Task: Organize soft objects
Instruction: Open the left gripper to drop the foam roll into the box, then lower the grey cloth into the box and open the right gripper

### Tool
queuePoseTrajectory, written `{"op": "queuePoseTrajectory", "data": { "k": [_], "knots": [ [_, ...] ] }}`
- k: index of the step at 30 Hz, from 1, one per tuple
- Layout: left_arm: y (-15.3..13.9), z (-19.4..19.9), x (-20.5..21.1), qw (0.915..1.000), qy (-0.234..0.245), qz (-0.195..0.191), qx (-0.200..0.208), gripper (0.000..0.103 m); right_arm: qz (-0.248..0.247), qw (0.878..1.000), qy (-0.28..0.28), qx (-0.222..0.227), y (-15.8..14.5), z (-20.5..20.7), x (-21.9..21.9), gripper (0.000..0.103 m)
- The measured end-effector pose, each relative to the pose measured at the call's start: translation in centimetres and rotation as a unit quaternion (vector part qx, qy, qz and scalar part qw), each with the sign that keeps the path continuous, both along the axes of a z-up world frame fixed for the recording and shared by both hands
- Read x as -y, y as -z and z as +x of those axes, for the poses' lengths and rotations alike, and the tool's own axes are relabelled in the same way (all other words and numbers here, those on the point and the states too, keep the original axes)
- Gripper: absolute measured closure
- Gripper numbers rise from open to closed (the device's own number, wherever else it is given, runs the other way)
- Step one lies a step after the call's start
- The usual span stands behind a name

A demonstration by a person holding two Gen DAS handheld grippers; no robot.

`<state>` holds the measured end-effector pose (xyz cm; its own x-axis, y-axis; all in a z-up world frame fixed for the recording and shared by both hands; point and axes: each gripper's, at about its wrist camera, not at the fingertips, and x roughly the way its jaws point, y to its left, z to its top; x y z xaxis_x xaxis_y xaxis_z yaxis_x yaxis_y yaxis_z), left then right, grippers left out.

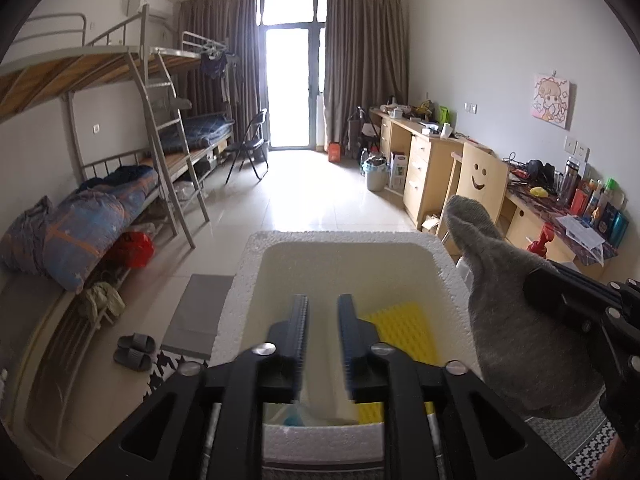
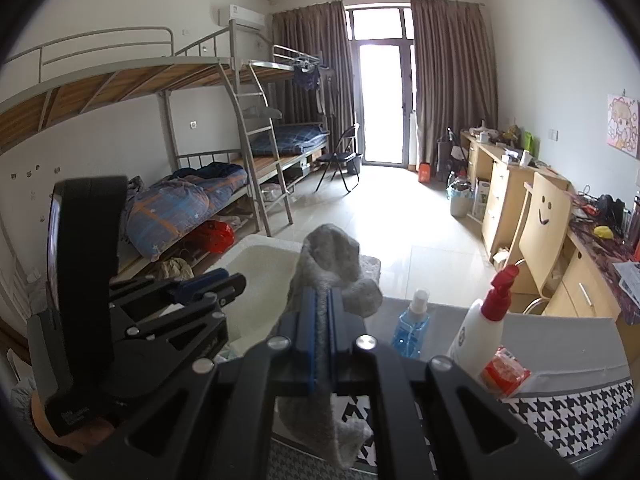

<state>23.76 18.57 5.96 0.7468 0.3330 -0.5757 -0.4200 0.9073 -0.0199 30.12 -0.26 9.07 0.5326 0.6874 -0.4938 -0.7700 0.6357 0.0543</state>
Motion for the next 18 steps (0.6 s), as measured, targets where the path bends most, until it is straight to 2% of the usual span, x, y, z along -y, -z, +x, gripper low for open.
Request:
{"op": "queuePoseTrajectory", "data": {
  "k": [1,2,3,5,9,18],
  "knots": [
    [-0.1,-0.3,-0.2,1.0000,-0.006,-0.001,0.000,0.054,0.000,1.000,-0.001,0.001,0.0,0.0,0.0,0.095],
    [-0.2,-0.5,-0.2,0.9999,-0.013,0.000,0.005,0.033,0.000,1.000,-0.002,0.001,0.0,0.1,0.0,0.095],
    [-0.4,-0.8,0.0,0.9998,-0.016,0.002,0.012,0.027,0.000,1.000,-0.002,0.001,0.1,0.0,-0.1,0.095],
    [-0.5,-1.5,0.1,0.9996,-0.020,0.007,0.021,0.027,0.000,1.000,-0.003,0.000,0.0,0.1,-0.3,0.095],
    [-0.6,-2.9,0.2,0.9990,-0.024,0.005,0.038,0.015,0.001,1.000,-0.004,0.000,0.0,0.2,-0.8,0.095],
    [0.4,-4.5,-0.4,0.9970,-0.044,0.010,0.063,0.014,0.002,1.000,-0.008,0.006,-0.6,0.1,-1.4,0.095]
  ]
}}
